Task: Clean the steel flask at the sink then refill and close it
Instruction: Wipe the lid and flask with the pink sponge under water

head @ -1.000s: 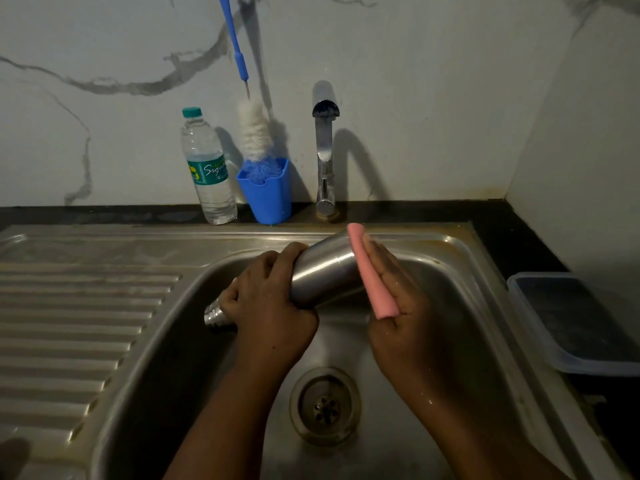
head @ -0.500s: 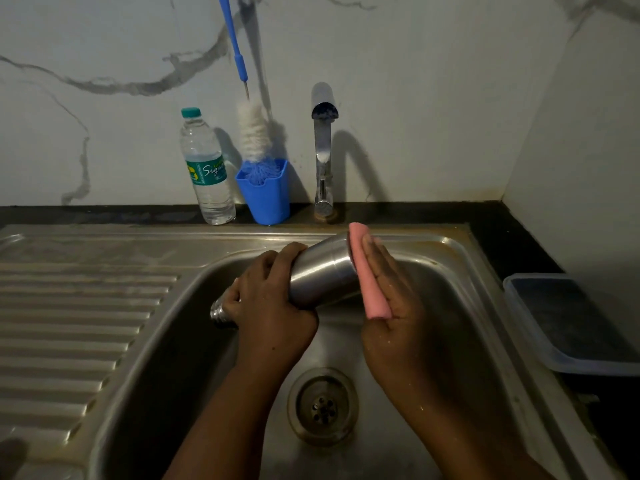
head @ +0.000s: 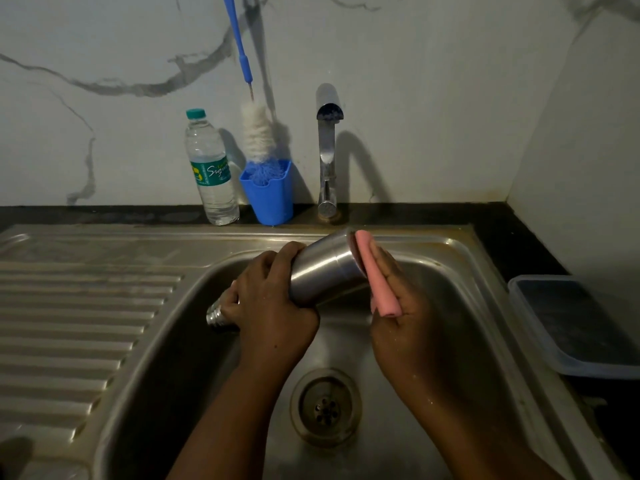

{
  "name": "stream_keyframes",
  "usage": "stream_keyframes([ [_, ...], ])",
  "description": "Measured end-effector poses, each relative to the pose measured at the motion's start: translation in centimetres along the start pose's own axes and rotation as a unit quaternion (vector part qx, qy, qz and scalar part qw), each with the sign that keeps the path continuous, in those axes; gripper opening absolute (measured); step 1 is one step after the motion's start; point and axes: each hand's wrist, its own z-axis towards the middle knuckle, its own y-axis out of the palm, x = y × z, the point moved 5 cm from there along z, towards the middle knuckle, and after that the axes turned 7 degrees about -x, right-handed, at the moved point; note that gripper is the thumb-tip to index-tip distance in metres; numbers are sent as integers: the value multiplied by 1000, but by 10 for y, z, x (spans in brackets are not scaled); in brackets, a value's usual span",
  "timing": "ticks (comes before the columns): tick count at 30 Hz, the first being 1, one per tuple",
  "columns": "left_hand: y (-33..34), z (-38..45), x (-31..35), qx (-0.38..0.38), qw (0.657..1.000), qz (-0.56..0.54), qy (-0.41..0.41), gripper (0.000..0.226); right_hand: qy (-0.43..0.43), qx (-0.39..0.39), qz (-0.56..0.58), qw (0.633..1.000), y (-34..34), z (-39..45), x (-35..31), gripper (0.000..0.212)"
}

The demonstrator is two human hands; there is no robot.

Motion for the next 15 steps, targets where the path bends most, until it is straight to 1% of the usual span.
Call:
stream_keyframes([
  [1,1,0,1,-2,1000,2,0,89,12,6,2,1000,0,0,3,56],
  [3,1,0,1,0,1000,-5,-9,88,6,-6,-4,1000,1,-3,1,59],
  [6,0,0,-3,-4,1000,-12,-19,90,-34,-47,-26,998,3,-4,-16,58],
  [8,0,1,-5,-8,1000,-1,-23,91,-50,-65,-20,996,6,-6,-21,58],
  [9,0,0,-4,-10,1000,4,-19,91,-34,-56,-6,998,6,-6,-16,60],
  [12,3,-2,4,-15,1000,20,6,88,96,8,44,994,1,-4,9,56],
  [13,4,-2,7,-16,1000,21,10,87,108,17,46,993,-1,-4,10,56],
  [15,5,-2,6,-18,1000,7,1,89,54,-6,16,998,-2,-3,-2,59],
])
